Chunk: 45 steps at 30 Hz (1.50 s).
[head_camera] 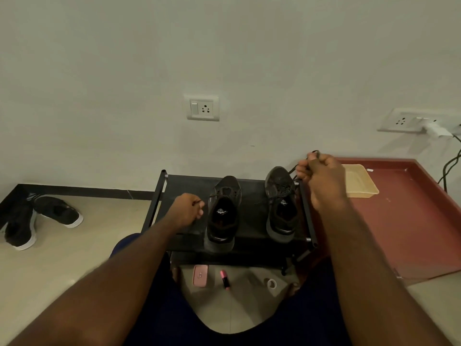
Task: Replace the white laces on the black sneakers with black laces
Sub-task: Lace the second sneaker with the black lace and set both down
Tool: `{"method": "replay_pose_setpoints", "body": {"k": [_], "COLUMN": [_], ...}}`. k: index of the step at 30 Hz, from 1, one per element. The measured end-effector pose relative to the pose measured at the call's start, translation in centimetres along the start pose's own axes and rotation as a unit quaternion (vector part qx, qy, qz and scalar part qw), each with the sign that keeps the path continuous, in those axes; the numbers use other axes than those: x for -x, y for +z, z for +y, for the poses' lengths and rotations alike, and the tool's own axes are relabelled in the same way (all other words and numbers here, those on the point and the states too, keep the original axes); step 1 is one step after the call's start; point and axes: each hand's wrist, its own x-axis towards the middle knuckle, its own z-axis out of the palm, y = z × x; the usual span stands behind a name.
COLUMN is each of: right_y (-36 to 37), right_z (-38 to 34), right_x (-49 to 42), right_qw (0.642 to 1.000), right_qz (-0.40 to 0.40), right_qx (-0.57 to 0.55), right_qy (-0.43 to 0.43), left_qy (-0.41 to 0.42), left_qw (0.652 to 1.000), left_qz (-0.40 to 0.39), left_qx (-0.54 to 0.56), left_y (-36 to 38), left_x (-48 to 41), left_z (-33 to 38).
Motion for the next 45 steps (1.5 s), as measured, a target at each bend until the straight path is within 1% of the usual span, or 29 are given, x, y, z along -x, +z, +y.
{"method": "replay_pose_setpoints", "body": {"k": [2,3,5,7,9,13,14,15,16,17,18,19,20,22,23,25,27,29,32,34,36,38,41,43,45], "right_y": [0.8,1.4,2.9,4.1,4.6,5.0,5.2,5.2,5.1,4.8,4.2,3.5,3.1,2.6,2.6,2.7,3.1,3.5,3.7,3.4,3.2,3.3,4.0,4.3,4.2], "right_z": [1.9,2.7,4.2,4.9,4.7,3.8,4.2,4.6,5.4,6.4,7.6,8.5,9.4,10.5,11.2,12.6,13.4,13.6,12.9,12.7,13.8,15.1,16.2,16.6,17.1], "right_x": [1.0,1.7,2.9,3.6,3.7,1.9,1.0,0.4,-0.3,-0.8,-1.0,-0.7,0.0,2.3,3.5,5.9,7.7,8.9,9.5,9.5,9.6,10.2,11.0,11.6,11.8], "right_qw": [0.992,0.986,0.979,0.978,0.978,0.971,0.967,0.966,0.962,0.956,0.951,0.952,0.959,0.962,0.96,0.958,0.96,0.964,0.979,0.981,0.974,0.956,0.906,0.877,0.861], "right_qz": [-0.08,-0.114,-0.145,-0.148,-0.139,-0.086,-0.078,-0.08,-0.084,-0.085,-0.081,-0.07,-0.053,-0.056,-0.066,-0.099,-0.121,-0.128,-0.09,-0.082,-0.09,-0.114,-0.179,-0.214,-0.216], "right_qx": [0.088,0.114,0.143,0.146,0.156,0.216,0.236,0.242,0.259,0.279,0.295,0.289,0.259,0.23,0.237,0.237,0.221,0.198,0.157,0.164,0.195,0.262,0.379,0.426,0.459], "right_qy": [0.029,0.036,0.033,0.017,-0.008,-0.049,-0.048,-0.029,-0.001,0.027,0.049,0.074,0.102,0.134,0.133,0.127,0.124,0.12,0.092,0.07,0.068,0.062,0.064,0.055,0.035], "left_qy": [0.02,0.039,0.078,0.115,0.146,0.151,0.157,0.158,0.153,0.142,0.127,0.113,0.093,0.026,-0.02,-0.097,-0.14,-0.141,-0.132,-0.129,-0.133,-0.131,-0.117,-0.112,-0.111], "left_qw": [0.999,0.998,0.992,0.977,0.961,0.937,0.941,0.957,0.978,0.989,0.991,0.99,0.991,0.994,0.995,0.991,0.988,0.988,0.987,0.987,0.987,0.987,0.987,0.988,0.99], "left_qz": [0.0,-0.008,-0.028,-0.037,-0.025,-0.01,-0.009,-0.004,0.0,-0.004,-0.008,-0.007,0.001,0.021,0.015,-0.023,-0.035,-0.024,0.009,0.029,0.041,0.058,0.078,0.071,0.06], "left_qx": [0.024,0.042,0.099,0.176,0.235,0.315,0.298,0.243,0.141,0.03,-0.048,-0.087,-0.099,-0.1,-0.102,-0.091,-0.061,-0.064,-0.095,-0.092,-0.083,-0.069,-0.076,-0.079,-0.06], "left_y": [-0.5,-0.5,-0.3,-0.1,0.0,-0.4,-0.3,-0.1,0.2,0.7,1.2,2.0,2.9,4.5,5.2,6.1,6.1,6.0,5.7,6.4,7.4,8.3,9.0,9.3,9.6], "left_x": [-0.3,-0.4,-0.4,-0.1,0.0,-1.3,-1.9,-2.7,-3.3,-3.7,-3.8,-3.7,-3.6,-3.3,-3.0,-2.5,-2.1,-2.1,-0.7,1.5,4.1,6.1,7.1,7.6,7.9], "left_z": [2.0,3.8,7.7,11.7,15.0,18.4,18.2,17.7,16.7,15.3,13.6,11.7,9.8,5.9,4.3,1.9,0.8,0.6,0.6,-0.2,-1.1,-1.8,-2.0,-2.2,-2.5]}}
